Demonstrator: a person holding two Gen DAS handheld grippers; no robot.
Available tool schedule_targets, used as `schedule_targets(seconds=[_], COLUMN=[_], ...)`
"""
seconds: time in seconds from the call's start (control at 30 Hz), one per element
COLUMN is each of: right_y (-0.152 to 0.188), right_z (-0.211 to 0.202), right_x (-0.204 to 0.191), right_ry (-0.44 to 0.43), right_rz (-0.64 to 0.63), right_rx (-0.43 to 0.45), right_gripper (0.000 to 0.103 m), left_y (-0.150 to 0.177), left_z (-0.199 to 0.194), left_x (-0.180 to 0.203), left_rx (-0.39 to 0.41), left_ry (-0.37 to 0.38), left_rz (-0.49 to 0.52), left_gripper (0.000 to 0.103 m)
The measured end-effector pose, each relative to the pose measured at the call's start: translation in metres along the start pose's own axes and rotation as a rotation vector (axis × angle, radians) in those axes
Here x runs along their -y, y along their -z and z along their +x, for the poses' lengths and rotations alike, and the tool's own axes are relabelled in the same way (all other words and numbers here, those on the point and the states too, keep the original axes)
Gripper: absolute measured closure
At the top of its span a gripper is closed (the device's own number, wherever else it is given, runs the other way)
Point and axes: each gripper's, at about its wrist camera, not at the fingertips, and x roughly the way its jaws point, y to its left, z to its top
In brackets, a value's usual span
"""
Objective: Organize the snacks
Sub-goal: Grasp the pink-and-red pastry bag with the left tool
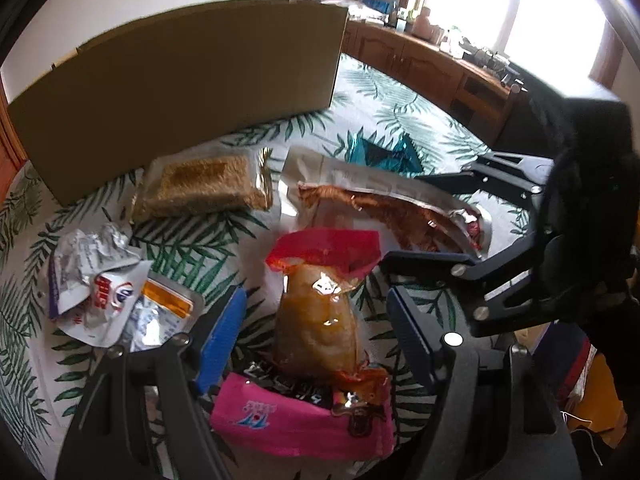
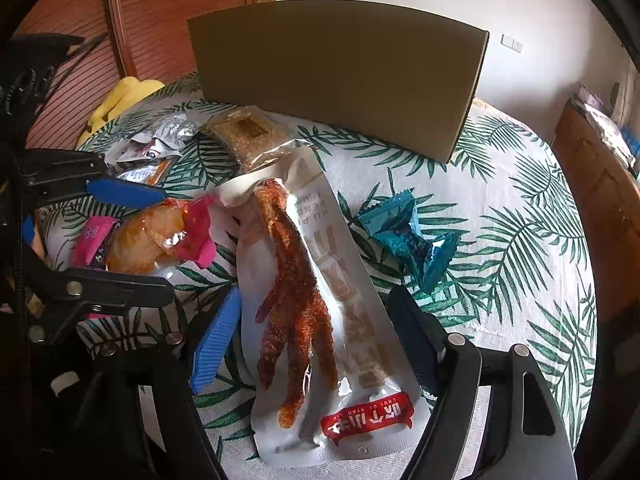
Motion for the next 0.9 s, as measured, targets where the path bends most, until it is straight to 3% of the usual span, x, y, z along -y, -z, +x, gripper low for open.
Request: schedule_targets(seconds=[0.4, 0.8, 0.9], right_y=[0.002, 0.006, 0.008], right_z=[0.000, -0.003, -0.006], right_x=[0.001, 0.004, 0.005], right_ry=[0.008, 0.010, 0.011], right_rz=[0.009, 0.011, 0.011], right_rx=[0.008, -0.006, -0.013], right_gripper=[0.025, 0.025, 0.025], left_y=[-0.004, -0.005, -0.005], left_z=[0.015, 0.012, 0.010], left_x=[0.016, 0.006, 0.003], left_rx=[-0.029, -0.018, -0.006], left_ry=[-0.103, -0.052, -0.052], left_rz=[0.080, 0.031, 0.025], left_gripper=[0.029, 0.030, 0.047])
